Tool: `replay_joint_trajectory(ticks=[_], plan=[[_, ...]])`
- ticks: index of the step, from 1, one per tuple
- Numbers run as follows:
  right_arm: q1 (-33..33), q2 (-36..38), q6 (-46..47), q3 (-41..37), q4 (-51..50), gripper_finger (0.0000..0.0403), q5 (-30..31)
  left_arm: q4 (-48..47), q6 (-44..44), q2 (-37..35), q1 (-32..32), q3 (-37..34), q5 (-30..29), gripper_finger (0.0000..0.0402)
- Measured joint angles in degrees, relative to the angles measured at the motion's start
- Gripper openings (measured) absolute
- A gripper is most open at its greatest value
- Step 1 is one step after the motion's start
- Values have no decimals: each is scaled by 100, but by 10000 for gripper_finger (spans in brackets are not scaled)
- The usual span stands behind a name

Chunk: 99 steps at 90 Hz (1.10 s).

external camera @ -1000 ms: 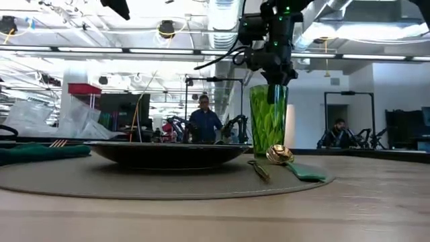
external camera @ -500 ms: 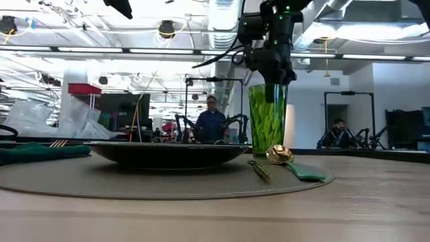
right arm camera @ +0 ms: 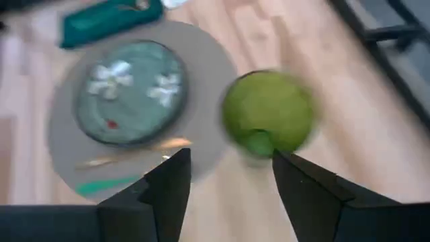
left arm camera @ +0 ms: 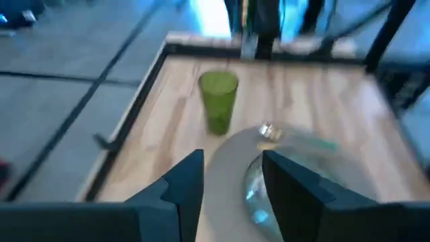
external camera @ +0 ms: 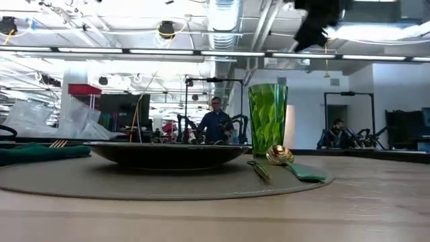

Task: Set table place
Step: Return to Home Position

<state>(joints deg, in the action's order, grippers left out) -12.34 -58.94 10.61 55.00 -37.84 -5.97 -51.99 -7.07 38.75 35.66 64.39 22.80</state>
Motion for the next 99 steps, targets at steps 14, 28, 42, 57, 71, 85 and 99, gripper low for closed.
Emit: replay_joint_trajectory(ticks=[14,28,42,57,71,85,99], plan=[[640,1010,953,-1579,1892,175,28,2055,1856,-1549,-101,-2433,-35,120],[1001,1776,1412,-2494,2369,163,616,3653,2828,-2458,-188,-4112,-363,104],[1349,2922,1642,-3376,2948,154,1907,4366,2942,-2661,-192,-4772,-765,87],[1559,4412,1613,-4025,3211,147,2563,4409,2500,-2598,-192,-4792,-825,77],[1623,5477,1574,-4476,3177,141,2589,4003,2158,-2595,-192,-4790,-870,77],[1622,5880,1502,-4867,3212,137,2584,3640,2078,-2608,-197,-4790,-845,76],[1736,5805,1575,-5170,3336,137,2559,3609,1825,-2606,-269,-4790,-825,76]])
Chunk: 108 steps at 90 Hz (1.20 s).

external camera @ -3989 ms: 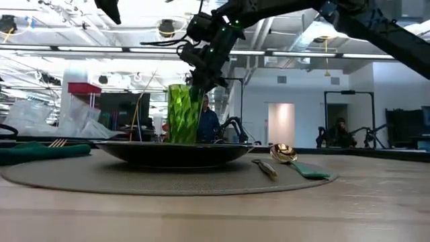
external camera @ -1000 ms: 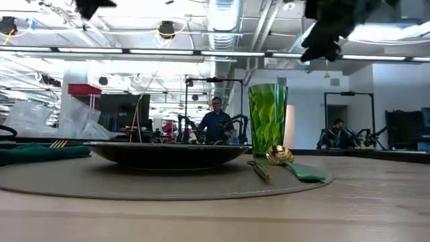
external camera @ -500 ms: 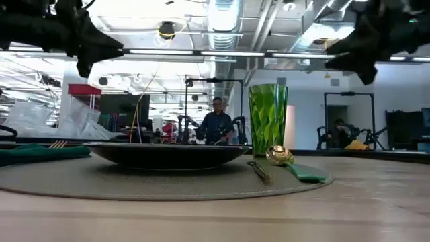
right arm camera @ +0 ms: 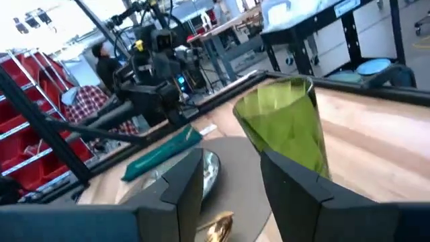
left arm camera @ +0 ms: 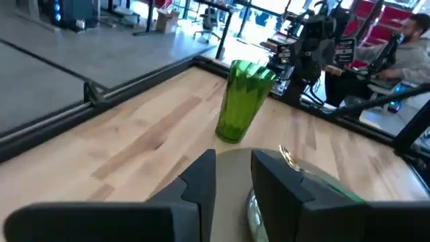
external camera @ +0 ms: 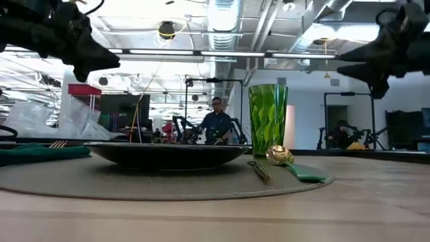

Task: Set table place
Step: Return to Home Position

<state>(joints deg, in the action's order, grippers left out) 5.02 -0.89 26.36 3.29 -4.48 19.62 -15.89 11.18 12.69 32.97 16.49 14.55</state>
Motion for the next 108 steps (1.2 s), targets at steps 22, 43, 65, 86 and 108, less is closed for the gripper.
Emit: replay_joint_trajectory(ticks=[22,43,65,86,108], plan=[[-17,21,-420,-59,168,136,28,-17,44,0,-39,-48,-33,76],[-145,18,-424,-61,155,136,28,-643,506,9,-39,-96,-39,76],[-142,16,-434,-64,147,136,29,-1256,1276,9,-39,-96,-38,76],[-142,16,-434,-66,143,136,30,-1999,1201,10,-39,-96,-38,76],[-142,16,-431,-68,138,136,30,-2657,1206,9,-39,-96,-37,76]])
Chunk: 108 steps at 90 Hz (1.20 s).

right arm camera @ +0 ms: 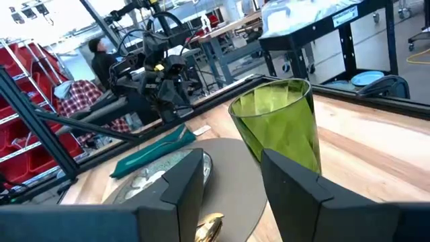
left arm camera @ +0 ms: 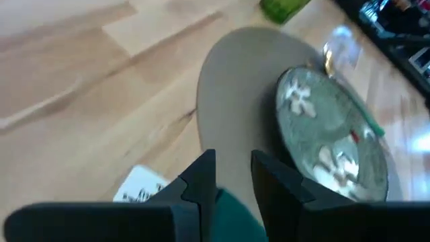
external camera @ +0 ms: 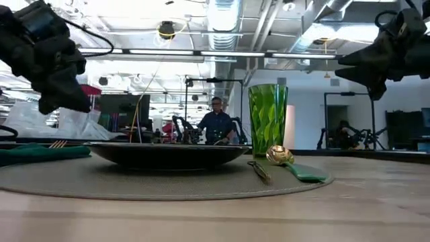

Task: Set table place
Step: Return to Home Position

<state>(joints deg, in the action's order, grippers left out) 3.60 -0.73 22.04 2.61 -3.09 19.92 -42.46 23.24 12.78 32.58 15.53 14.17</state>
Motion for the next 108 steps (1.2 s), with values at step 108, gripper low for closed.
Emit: replay_joint_trajectory(ticks=[108], plan=[[0,0,2,-7,-7,136,4,-618,11,0,0,0,0,77]])
